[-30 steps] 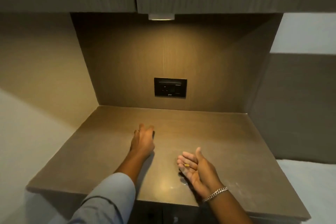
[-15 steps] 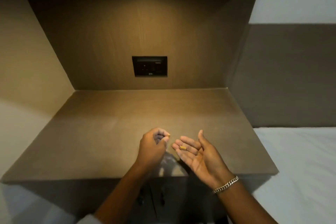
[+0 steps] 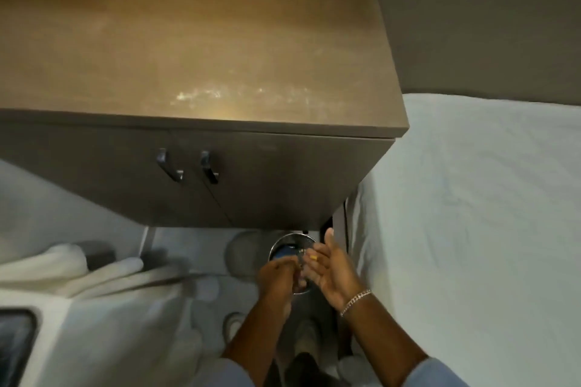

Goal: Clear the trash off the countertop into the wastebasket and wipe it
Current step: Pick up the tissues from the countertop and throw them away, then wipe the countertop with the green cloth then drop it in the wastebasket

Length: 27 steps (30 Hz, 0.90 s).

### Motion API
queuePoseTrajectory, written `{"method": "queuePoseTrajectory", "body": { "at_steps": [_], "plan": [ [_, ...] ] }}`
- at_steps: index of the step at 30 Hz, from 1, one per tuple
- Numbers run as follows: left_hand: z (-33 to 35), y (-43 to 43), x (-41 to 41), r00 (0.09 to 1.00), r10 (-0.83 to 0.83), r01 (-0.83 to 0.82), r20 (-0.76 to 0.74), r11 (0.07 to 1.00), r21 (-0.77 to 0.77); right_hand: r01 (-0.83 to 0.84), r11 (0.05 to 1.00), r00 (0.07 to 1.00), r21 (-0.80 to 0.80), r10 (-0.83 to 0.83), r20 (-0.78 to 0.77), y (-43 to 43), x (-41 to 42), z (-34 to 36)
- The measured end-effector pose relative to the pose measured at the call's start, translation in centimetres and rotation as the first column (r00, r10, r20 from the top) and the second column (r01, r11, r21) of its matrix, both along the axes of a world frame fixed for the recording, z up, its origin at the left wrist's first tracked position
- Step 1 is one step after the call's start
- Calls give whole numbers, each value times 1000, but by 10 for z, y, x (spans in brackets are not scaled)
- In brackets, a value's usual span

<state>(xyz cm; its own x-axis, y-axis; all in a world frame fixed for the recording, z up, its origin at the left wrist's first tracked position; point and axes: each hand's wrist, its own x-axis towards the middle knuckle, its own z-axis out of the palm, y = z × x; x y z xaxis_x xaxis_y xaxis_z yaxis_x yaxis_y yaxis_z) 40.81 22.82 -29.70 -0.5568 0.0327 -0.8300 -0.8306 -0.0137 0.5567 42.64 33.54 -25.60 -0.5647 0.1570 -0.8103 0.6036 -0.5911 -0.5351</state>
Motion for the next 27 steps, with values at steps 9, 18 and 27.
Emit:
{"method": "queuePoseTrajectory", "body": {
  "at_steps": [9,18,27],
  "plan": [
    [0,-119,57,986,130,-121,106,989,-89,-202,968,964,149,169,207,-20,90,-35],
    [93,-357,114,711,468,-684,-525,635,-359,-776,527,516,345,846,-132,-257,43,25],
    [74,-444,103,719,621,-692,-311,601,-400,-272,-322,-149,907,945,291,-466,-17,26]
  ]
}}
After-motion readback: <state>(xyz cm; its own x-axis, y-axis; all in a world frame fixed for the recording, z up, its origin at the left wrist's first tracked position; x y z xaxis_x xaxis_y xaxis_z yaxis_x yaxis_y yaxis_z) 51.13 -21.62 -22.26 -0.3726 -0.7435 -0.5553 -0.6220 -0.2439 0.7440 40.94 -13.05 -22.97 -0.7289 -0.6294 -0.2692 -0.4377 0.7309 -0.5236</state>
